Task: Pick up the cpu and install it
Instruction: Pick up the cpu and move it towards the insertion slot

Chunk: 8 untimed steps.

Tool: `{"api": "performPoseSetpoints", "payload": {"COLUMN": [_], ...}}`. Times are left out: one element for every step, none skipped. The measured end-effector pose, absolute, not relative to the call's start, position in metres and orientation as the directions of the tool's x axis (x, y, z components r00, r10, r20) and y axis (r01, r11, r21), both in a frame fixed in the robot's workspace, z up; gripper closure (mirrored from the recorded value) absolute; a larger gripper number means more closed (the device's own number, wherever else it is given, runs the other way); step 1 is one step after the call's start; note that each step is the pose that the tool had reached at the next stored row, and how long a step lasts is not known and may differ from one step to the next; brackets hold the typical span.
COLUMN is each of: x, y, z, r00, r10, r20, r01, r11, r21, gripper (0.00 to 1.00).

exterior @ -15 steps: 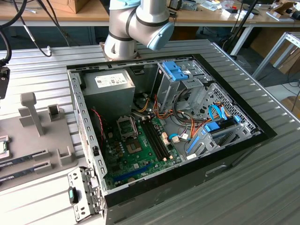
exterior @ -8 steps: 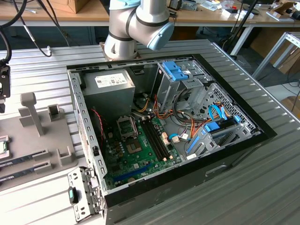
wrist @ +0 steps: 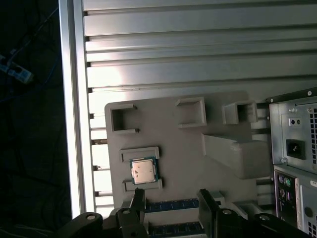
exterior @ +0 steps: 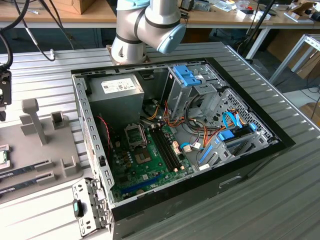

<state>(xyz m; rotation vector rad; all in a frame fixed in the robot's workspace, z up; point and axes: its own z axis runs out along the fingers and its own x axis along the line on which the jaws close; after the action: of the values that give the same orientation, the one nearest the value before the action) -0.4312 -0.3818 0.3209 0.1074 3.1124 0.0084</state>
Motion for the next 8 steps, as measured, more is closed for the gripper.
{"api": "performPoseSetpoints", "payload": {"x": [-0.4312, -0.4312, -0.4312, -0.4312, -0.4312, -0.4312, -0.4312, -0.4312], "y": [-0.3818, -0.3818, -0.3818, -0.3818, -0.3818, -0.3818, -0.3818, -0.3818], "z": [0.3206, 0.3203, 0.32, 0.3196, 0.3193, 0.3191, 0.3188, 0.3187], "r00": [-0.997, -0.997, -0.997, -0.997, -0.997, -0.997, -0.997, -0.997], "r10": [0.069, 0.069, 0.069, 0.069, 0.069, 0.069, 0.069, 0.069], "r20": [-0.027, -0.027, -0.027, -0.027, -0.027, -0.027, -0.027, -0.027], "r01": [0.069, 0.069, 0.069, 0.069, 0.069, 0.069, 0.069, 0.069], "r11": [0.998, 0.998, 0.998, 0.998, 0.998, 0.998, 0.998, 0.998], "r21": [0.006, 0.006, 0.006, 0.006, 0.006, 0.006, 0.006, 0.006], "gripper": [0.44, 0.44, 0.44, 0.44, 0.44, 0.44, 0.44, 0.44]}}
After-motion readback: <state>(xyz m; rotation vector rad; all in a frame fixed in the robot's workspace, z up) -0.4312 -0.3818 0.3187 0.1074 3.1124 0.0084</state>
